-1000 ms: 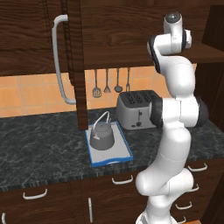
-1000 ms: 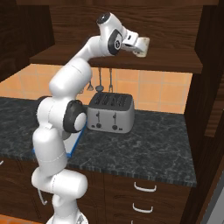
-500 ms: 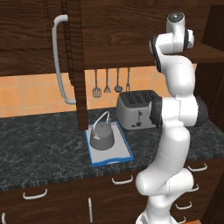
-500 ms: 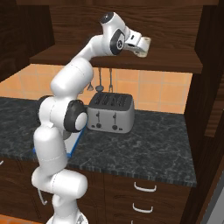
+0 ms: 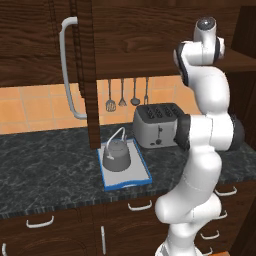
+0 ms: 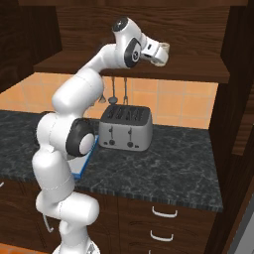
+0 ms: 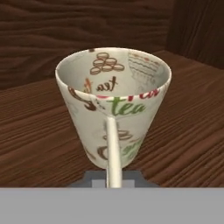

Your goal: Pick the kettle from the counter and place it on the tray. Then pick the mug from the cabinet and place it on the tray. Then close the cabinet doors.

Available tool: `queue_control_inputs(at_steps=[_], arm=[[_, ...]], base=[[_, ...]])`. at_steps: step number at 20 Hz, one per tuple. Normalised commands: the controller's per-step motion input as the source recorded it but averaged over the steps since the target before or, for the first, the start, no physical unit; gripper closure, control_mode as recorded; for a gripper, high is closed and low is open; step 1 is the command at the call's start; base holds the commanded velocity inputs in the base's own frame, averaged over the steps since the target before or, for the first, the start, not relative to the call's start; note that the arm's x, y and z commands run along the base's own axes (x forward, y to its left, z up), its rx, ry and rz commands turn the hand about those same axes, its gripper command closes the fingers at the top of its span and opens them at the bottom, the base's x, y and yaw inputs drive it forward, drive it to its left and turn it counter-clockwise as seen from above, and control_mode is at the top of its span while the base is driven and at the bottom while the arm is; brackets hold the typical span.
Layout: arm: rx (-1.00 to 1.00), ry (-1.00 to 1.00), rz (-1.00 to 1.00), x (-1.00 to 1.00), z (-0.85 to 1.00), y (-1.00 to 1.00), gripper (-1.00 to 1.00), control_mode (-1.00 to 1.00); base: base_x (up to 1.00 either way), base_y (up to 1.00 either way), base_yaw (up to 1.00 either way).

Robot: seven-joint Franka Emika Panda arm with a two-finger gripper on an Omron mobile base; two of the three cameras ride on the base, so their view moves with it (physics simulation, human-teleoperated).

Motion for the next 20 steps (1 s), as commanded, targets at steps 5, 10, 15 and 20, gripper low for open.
queue_control_inputs(at_steps=[5,10,15,20], arm=[[0.00,-0.03,0.32,-0.68,0.00,0.00,1.00,-1.00],[-0.01,-0.03,0.60,-0.69,0.00,0.00,1.00,-1.00],[-0.06,-0.03,0.80,-0.66,0.00,0.00,1.00,-1.00],[-0.06,0.00,0.81,-0.72,0.02,0.04,1.00,-1.00]], base=[[0.00,0.00,0.00],[0.00,0.00,0.00],[0.00,0.00,0.00],[0.00,0.00,0.00]])
